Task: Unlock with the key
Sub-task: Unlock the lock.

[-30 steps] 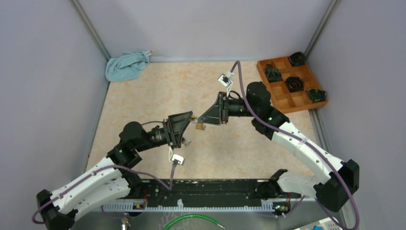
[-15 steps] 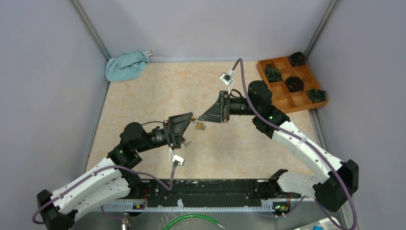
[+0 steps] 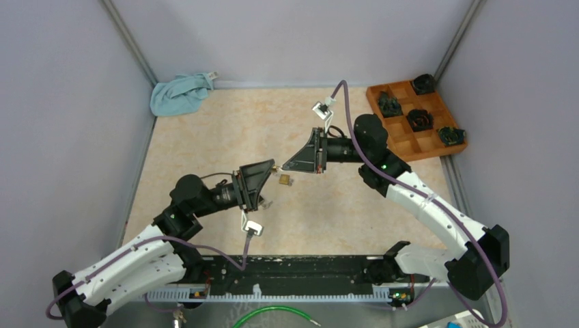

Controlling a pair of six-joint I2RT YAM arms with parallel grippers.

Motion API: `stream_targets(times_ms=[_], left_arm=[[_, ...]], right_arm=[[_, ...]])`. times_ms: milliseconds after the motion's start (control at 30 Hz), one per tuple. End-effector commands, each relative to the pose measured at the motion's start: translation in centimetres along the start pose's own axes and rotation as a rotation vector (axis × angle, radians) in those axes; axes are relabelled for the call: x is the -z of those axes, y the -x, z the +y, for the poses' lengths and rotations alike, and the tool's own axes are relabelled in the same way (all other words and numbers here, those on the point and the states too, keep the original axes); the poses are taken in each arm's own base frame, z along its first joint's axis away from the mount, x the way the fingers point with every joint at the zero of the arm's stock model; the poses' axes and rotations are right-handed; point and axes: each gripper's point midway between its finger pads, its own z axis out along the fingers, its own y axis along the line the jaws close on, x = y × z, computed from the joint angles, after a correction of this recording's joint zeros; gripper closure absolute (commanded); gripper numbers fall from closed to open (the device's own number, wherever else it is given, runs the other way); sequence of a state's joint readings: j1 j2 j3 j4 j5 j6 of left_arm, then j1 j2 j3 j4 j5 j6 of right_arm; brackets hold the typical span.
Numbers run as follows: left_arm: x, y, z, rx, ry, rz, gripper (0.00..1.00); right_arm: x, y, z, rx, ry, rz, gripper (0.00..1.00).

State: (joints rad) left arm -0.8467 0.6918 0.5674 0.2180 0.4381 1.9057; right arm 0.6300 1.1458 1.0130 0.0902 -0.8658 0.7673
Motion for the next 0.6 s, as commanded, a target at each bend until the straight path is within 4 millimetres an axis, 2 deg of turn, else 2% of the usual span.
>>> stream_targets(times_ms=[0, 267, 567], left_arm=[[0.1, 0.2, 1.5, -0.048, 0.053, -0.007, 1.0], [0.0, -0.2, 2.4, -0.13, 0.106, 0.019, 1.0], [0.2, 1.0, 2.0, -0.258, 0.115, -0.009, 1.0]], right_arm=[[0.0, 1.2, 1.6, 0.042, 0.058, -0.044, 1.0], [-0.9, 1.3, 0.8, -0.145, 0.053, -0.105, 1.0], [-1.9, 1.2, 1.9, -0.338, 0.099, -0.084, 1.0]])
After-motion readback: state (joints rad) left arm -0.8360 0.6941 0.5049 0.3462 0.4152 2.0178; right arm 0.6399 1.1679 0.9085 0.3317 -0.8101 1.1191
